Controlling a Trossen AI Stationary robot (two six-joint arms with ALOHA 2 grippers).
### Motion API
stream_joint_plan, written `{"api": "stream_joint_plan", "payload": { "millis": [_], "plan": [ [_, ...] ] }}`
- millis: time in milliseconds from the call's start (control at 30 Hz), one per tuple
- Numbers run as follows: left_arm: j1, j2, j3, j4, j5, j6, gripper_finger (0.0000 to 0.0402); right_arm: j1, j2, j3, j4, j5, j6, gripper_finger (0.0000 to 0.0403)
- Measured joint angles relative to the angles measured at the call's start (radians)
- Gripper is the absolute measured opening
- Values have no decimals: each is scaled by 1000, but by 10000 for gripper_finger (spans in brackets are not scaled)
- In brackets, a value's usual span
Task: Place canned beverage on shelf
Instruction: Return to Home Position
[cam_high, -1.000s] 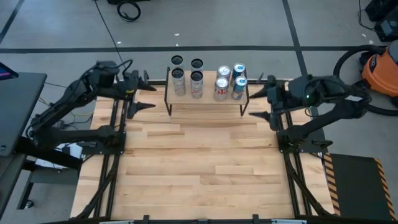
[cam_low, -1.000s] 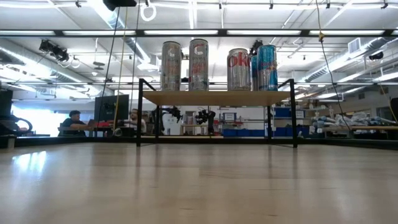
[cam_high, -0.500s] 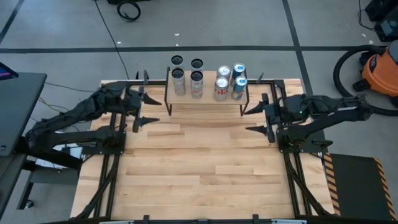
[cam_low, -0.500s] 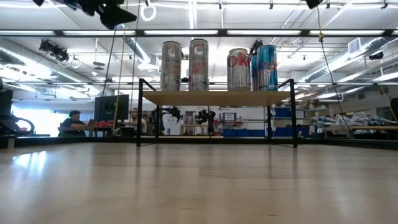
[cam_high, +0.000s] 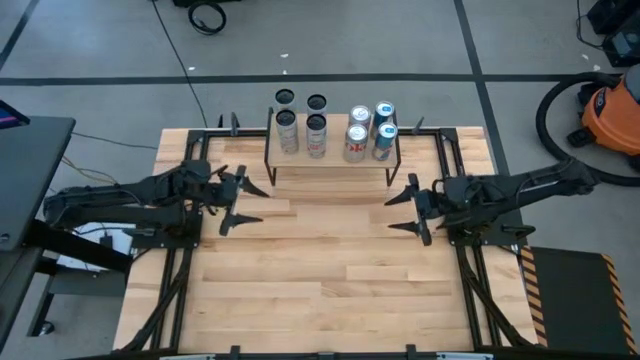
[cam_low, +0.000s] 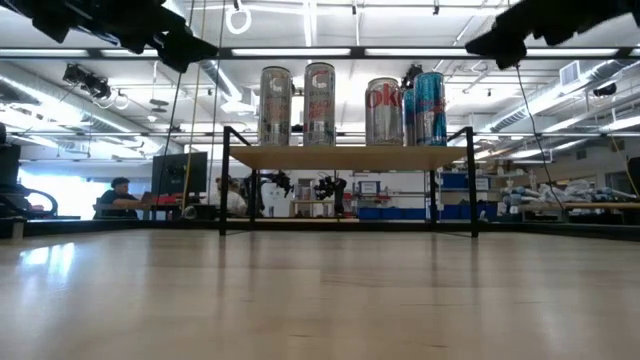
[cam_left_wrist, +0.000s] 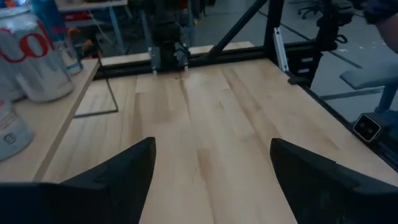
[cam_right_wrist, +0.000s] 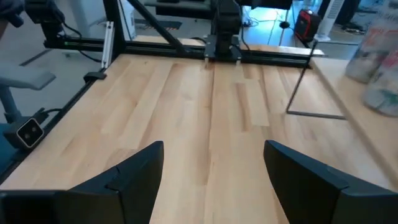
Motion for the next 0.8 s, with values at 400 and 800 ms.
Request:
{"api": "stream_joint_plan", "payload": {
  "millis": [400, 800],
  "plan": [
    [-73, -1, -138, 123, -22, -26, 318, 63, -17, -211, 217, 4, 43, 285],
    [-70, -1, -257, 185, -21, -44, 318, 130, -18, -319, 376, -69, 7, 285]
  ]
}}
